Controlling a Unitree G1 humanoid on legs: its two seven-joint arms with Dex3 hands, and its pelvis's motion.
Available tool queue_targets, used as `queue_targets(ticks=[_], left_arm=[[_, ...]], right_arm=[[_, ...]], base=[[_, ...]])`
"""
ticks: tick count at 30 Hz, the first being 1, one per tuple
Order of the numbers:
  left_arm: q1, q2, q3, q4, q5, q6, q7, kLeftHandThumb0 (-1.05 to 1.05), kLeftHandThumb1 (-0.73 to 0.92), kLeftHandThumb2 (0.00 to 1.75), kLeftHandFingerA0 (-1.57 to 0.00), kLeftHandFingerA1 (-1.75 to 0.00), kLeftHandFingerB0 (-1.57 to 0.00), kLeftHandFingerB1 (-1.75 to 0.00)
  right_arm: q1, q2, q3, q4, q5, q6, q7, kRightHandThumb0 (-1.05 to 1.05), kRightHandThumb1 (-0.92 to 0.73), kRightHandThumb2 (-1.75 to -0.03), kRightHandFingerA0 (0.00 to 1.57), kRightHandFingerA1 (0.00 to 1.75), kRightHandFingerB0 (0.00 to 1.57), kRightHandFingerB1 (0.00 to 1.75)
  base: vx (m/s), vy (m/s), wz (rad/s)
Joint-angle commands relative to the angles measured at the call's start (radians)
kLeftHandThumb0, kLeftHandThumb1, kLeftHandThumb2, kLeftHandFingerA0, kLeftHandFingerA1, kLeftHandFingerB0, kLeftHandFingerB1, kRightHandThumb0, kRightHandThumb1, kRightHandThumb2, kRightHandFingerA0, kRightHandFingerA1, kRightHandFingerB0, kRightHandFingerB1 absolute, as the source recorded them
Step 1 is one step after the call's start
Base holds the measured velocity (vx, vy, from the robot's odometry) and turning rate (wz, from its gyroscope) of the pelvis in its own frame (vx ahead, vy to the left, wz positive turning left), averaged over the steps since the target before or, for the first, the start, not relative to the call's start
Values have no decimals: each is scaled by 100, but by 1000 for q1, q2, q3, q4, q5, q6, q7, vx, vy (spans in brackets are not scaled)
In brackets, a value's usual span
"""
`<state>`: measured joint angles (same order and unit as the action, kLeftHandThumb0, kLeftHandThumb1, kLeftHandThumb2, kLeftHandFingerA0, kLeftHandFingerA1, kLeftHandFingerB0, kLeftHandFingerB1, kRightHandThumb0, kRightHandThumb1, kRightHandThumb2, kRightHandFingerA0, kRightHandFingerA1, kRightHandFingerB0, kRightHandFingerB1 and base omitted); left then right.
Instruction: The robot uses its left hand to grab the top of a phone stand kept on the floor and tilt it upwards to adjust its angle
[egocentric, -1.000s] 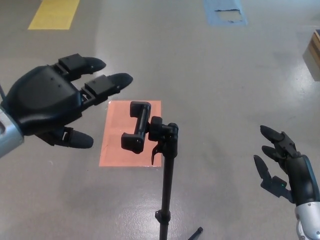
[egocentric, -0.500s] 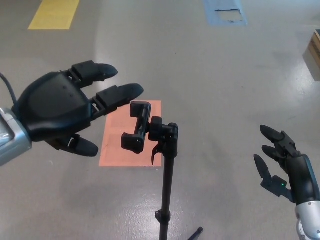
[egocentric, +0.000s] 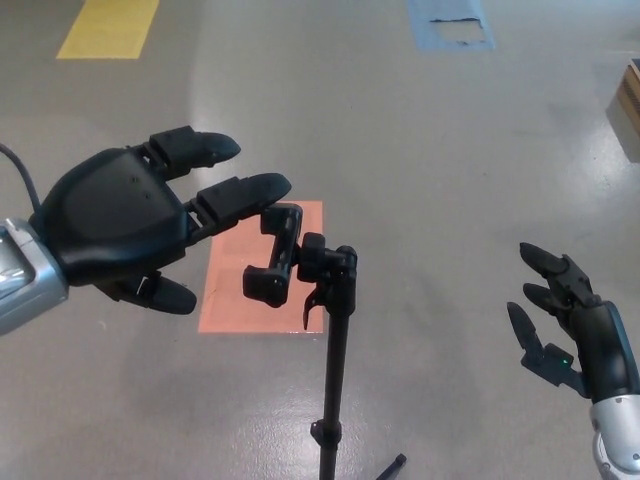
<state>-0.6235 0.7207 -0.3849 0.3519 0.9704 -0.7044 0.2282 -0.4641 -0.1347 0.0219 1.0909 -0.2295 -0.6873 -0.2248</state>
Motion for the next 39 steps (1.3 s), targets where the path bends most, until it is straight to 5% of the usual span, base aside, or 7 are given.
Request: queue_targets(ticks=[1,27,39], left_arm=[[-17,1,-10,6,13,-13,14,-86,56,91,-13,-36,0,-15],[-31,-3,-53,30,32,-11,7,-83,54,90,-15,-41,-3,-25],[-11,-9,-95,25,49,-1,-10,-89,59,93,-13,-33,0,-15]], right_arm=[[-9,-20,3,6,-5,3,-12,-71,-84,-65,34,38,25,31],[-19,-19,-1,9,8,17,5,-70,-83,-65,35,38,24,32],[-30,-25,0,17,4,18,8,-72,-84,-65,35,38,23,31]], base=[[0,0,0],[0,0,0],[0,0,0]])
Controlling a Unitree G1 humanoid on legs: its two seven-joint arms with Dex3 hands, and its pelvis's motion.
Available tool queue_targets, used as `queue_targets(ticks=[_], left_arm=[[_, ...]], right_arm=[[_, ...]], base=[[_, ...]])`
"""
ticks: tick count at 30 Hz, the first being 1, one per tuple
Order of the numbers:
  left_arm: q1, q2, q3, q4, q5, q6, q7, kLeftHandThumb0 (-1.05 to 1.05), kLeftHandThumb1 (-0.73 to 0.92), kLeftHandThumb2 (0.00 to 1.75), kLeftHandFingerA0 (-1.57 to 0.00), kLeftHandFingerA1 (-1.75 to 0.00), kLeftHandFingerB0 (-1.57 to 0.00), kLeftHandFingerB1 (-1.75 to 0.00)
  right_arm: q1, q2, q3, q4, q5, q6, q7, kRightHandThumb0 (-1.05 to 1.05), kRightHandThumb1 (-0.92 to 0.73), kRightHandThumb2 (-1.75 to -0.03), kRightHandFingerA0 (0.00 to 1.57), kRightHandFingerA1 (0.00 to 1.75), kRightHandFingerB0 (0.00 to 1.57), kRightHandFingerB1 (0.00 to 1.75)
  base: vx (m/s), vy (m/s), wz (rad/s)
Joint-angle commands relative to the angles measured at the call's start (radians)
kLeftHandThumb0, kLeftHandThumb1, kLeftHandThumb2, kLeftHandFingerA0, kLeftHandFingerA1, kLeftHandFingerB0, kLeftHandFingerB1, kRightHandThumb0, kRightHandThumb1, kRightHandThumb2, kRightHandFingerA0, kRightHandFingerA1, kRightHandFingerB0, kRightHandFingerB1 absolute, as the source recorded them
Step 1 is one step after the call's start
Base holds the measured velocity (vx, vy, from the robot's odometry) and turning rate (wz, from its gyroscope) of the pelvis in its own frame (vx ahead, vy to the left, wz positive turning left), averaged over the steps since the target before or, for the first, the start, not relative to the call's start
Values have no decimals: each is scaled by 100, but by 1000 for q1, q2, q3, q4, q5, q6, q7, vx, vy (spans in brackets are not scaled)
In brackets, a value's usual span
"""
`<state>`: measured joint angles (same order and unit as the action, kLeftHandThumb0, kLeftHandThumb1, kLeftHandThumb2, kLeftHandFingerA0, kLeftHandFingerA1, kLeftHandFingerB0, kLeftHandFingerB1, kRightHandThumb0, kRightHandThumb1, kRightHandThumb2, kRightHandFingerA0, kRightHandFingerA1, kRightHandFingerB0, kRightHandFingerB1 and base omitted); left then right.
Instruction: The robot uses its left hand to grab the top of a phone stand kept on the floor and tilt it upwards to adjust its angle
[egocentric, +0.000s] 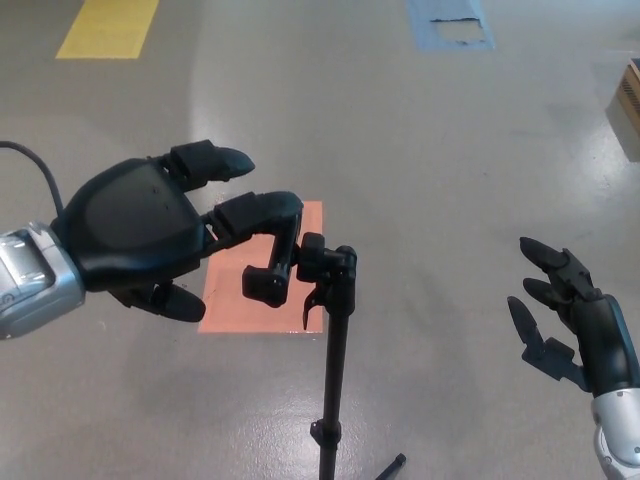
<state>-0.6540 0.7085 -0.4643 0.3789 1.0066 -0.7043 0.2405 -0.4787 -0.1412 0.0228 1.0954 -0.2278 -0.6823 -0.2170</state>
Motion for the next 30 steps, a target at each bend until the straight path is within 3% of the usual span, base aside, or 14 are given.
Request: queue_targets(ticks=[1,8,9,10,11,14,15,16,23,25,26,29,30], left_arm=[[21,1,-20,-2,17,-1,-17,-84,55,93,-11,-35,0,-17],[23,-4,-33,16,16,-8,-4,-80,53,91,-13,-40,-1,-23],[21,-4,-35,17,19,-5,-6,-81,68,61,-18,-28,-1,-23],[20,-3,-36,17,22,-3,-7,-81,68,61,-18,-28,-1,-23],[18,-3,-36,20,19,-2,-10,-79,52,92,-10,-39,0,-23],[17,-4,-36,27,18,-1,-5,-79,52,91,-10,-39,0,-22],[17,-3,-36,26,17,3,-13,-81,66,61,-19,-28,-1,-23],[17,-2,-37,25,22,7,-11,-80,53,93,-10,-37,0,-20],[5,2,-37,37,27,16,-25,-87,58,93,-13,-33,-1,-16],[-6,-2,-34,54,21,5,-4,-84,55,91,-13,-41,-2,-19],[-11,-3,-32,59,16,1,-4,-82,68,61,-19,-29,-2,-23],[-25,-3,-30,70,8,-5,-11,-83,70,62,-17,-27,-2,-23],[-29,-3,-28,74,3,-6,-16,-81,54,92,-10,-36,-2,-22]], right_arm=[[-17,-19,-1,12,2,12,2,-71,-83,-65,34,38,23,31],[-16,-14,-6,9,12,8,12,-70,-83,-65,34,38,24,31],[-18,-13,-7,8,15,10,16,-70,-83,-65,34,38,24,31],[-20,-13,-9,8,18,11,19,-70,-83,-65,34,38,24,31],[-22,-12,-10,8,19,12,20,-69,-82,-65,34,38,24,32],[-25,-11,-8,10,11,14,9,-69,-83,-65,36,39,25,32],[-25,-10,-8,12,10,10,6,-69,-82,-65,36,39,25,32],[-26,-12,-5,13,6,11,3,-69,-83,-65,36,39,24,32],[-28,-10,-8,11,15,18,23,-67,-82,-65,33,38,22,31],[-30,-9,-10,9,18,23,27,-67,-82,-64,33,37,22,31],[-30,-8,-11,10,20,23,28,-68,-82,-65,33,37,22,31],[-30,-8,-13,13,21,20,29,-68,-82,-65,33,38,22,31],[-30,-8,-13,13,20,21,30,-68,-83,-65,32,37,22,31]], base=[[0,0,0],[0,0,0],[0,0,0],[0,0,0],[0,0,0],[0,0,0],[0,0,0],[0,0,0],[0,0,0],[0,0,0],[0,0,0],[0,0,0],[0,0,0]])
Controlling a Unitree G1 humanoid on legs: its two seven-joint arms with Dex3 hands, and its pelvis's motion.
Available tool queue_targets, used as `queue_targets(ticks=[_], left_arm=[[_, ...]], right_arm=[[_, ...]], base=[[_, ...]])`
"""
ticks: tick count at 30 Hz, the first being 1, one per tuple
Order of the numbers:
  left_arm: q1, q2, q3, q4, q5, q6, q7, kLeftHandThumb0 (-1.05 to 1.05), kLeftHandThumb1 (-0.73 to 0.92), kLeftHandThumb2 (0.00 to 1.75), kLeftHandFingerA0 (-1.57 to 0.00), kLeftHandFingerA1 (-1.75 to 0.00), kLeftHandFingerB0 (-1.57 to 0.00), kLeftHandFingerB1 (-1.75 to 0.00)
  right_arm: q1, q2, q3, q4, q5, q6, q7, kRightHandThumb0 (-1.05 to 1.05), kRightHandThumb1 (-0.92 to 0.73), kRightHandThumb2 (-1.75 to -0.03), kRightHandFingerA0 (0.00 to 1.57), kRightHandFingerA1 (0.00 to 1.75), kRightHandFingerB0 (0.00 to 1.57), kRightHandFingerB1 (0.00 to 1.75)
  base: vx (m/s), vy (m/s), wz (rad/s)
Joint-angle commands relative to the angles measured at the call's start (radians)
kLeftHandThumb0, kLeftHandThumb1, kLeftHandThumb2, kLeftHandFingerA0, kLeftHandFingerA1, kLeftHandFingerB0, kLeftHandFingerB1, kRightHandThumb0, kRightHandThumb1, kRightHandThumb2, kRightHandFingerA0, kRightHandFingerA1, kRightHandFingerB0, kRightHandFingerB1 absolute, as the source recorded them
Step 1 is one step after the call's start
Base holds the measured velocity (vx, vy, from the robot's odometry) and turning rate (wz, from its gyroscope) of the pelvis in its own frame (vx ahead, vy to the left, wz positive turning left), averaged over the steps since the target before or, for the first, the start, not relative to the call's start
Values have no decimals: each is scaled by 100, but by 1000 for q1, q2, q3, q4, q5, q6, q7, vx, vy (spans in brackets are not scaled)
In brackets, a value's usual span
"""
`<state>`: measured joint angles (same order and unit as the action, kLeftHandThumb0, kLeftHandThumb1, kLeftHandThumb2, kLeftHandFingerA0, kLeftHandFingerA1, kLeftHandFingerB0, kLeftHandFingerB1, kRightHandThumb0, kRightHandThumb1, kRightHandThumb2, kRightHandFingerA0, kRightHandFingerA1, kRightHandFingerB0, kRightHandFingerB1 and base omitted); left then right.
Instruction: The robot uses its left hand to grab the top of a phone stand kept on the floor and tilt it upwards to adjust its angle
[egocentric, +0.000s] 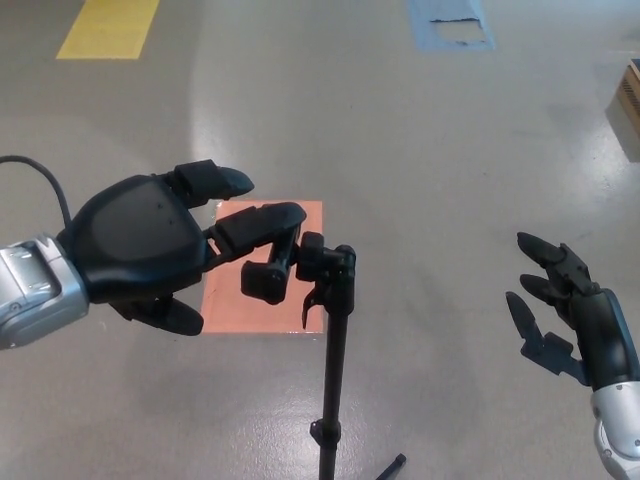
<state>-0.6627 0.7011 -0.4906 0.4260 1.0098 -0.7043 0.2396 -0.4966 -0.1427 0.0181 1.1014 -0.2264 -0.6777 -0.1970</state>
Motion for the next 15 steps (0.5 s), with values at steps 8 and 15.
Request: queue_targets(ticks=[8,15], left_arm=[[-52,-21,-1,104,-30,30,-74,-82,56,92,-11,-34,-1,-20],[-89,-39,-12,207,-19,47,-103,-84,56,93,-11,-33,-2,-19]], right_arm=[[-18,-5,-9,9,18,16,15,-70,-82,-65,32,37,21,31],[-23,-7,-7,2,15,27,20,-70,-83,-65,33,37,22,31]], base=[[0,0,0],[0,0,0]])
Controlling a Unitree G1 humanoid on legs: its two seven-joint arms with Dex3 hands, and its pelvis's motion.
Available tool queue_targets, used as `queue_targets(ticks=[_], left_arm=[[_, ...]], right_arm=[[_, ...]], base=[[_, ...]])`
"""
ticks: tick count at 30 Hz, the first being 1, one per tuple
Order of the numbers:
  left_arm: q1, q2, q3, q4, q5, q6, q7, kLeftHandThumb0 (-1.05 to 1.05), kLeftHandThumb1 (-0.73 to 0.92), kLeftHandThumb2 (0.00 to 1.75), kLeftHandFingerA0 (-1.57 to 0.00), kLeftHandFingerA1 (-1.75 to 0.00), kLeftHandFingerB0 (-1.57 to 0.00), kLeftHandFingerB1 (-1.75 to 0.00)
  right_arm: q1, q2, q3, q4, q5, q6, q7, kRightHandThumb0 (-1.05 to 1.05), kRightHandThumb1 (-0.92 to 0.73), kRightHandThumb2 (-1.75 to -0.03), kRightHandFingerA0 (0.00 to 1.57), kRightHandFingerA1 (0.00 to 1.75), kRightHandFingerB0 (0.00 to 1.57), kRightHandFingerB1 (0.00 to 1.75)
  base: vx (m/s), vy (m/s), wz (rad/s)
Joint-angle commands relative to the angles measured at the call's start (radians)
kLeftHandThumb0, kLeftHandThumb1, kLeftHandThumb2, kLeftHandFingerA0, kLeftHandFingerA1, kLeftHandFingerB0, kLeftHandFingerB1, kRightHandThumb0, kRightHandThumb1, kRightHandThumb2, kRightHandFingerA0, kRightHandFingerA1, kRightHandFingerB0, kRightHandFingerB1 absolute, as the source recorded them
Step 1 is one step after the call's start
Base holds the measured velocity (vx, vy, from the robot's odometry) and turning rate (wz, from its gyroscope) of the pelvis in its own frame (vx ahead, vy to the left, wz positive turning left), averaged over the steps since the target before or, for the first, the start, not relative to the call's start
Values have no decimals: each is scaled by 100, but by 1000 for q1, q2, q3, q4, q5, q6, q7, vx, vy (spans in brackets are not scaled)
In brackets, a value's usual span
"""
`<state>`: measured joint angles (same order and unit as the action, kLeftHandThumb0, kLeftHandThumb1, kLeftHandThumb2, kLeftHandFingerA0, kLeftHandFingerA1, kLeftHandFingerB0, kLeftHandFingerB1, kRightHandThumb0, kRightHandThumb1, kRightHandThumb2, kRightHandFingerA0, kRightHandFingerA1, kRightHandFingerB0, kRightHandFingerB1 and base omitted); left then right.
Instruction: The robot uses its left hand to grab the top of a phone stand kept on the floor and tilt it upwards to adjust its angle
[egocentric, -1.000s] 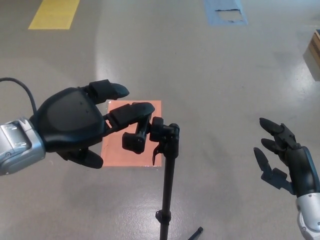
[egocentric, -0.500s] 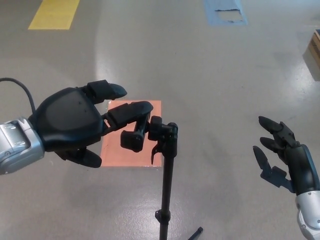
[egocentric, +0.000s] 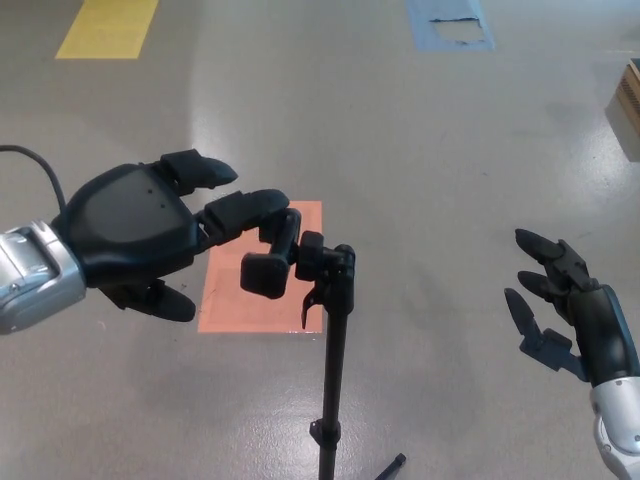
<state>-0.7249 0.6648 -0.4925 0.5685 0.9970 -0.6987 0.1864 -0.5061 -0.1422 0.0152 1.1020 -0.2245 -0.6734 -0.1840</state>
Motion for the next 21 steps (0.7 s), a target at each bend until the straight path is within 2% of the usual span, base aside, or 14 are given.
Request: queue_targets(ticks=[1,4,7,12,13,14,15,16,17,18,21], left_arm=[[-32,-3,-12,72,-3,42,-50,-83,55,94,-10,-33,-1,-19],[-42,-3,-21,98,8,38,-31,-85,57,94,-12,-36,-2,-20],[-46,-4,-29,115,14,30,-8,-82,55,94,-10,-31,-1,-19],[-51,-1,-39,103,22,32,-6,-84,56,93,-12,-33,-3,-20],[-52,-2,-42,97,20,32,-13,-83,55,95,-9,-28,-1,-19],[-53,-2,-43,94,19,32,-15,-87,70,61,-10,-24,0,-21],[-53,-2,-45,93,19,31,-15,-87,70,61,-10,-24,0,-21],[-51,-2,-49,87,24,32,-10,-83,56,96,-7,-24,0,-18],[-49,-2,-52,84,28,32,-6,-83,56,96,-7,-24,0,-18],[-46,-2,-57,76,34,35,-4,-89,58,82,-6,-19,-4,-20],[-39,-3,-62,63,38,42,-9,-87,58,92,-7,-20,-4,-19]], right_arm=[[-18,-10,-1,4,9,22,4,-70,-83,-65,33,37,21,31],[-23,-11,1,6,6,25,2,-71,-83,-66,32,37,21,31],[-23,-7,-6,4,17,24,10,-69,-82,-66,32,37,22,31],[-31,-7,-7,11,13,25,1,-70,-84,-65,33,37,23,31],[-31,-7,-11,10,20,24,11,-69,-83,-65,31,37,21,31],[-31,-6,-13,8,23,23,15,-69,-82,-65,31,37,21,31],[-30,-5,-14,8,26,22,18,-69,-82,-65,31,37,21,31],[-30,-5,-16,6,27,23,19,-69,-82,-65,32,37,22,31],[-30,-4,-16,6,27,24,19,-69,-82,-65,32,37,22,31],[-30,-5,-17,5,27,24,19,-67,-82,-65,32,37,22,31],[-31,-6,-17,6,25,24,17,-68,-82,-65,32,37,22,31]], base=[[0,0,0],[0,0,0],[0,0,0],[0,0,0],[0,0,0],[0,0,0],[0,0,0],[0,0,0],[0,0,0],[0,0,0],[0,0,0]])
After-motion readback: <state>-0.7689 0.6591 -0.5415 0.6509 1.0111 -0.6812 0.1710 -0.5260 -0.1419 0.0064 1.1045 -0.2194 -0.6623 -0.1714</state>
